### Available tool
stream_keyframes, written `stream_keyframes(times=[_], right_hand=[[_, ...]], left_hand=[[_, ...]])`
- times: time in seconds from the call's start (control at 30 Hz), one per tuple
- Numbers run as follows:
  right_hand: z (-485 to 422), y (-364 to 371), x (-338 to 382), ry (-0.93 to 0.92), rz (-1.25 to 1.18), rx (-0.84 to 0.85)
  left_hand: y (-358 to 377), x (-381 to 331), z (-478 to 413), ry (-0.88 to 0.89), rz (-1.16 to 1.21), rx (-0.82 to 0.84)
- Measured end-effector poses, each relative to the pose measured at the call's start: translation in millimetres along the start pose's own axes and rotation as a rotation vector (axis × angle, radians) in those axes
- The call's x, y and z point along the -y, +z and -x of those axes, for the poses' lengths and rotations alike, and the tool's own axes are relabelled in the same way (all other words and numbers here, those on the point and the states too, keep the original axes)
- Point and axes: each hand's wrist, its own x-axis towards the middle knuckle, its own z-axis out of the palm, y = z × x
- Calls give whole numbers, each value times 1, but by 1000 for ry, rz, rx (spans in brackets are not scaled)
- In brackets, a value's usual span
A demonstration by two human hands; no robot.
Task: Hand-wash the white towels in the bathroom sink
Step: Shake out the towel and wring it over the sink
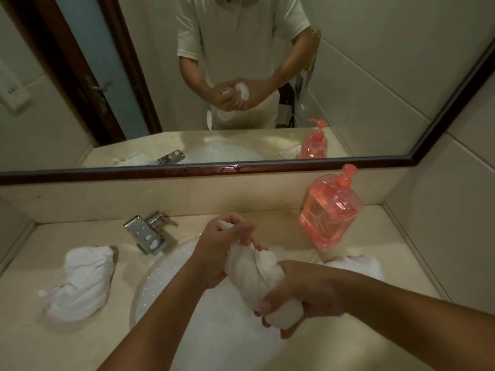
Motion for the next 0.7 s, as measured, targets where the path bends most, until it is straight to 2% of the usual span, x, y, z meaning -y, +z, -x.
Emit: stream_keyframes(times=[0.1, 0.23, 0.5, 0.7], right_hand=[[-12, 7, -5, 24, 212, -208], [-40, 16, -21, -23, 261, -417], [-97, 0, -55, -37, 422, -571], [-108, -5, -57, -38, 337, -654]], left_hand=[[3, -4, 0, 13, -307, -71], [-1, 9, -1, 18, -543, -237], [-15, 47, -11, 59, -724, -453], [-1, 49, -33, 46, -913, -457]])
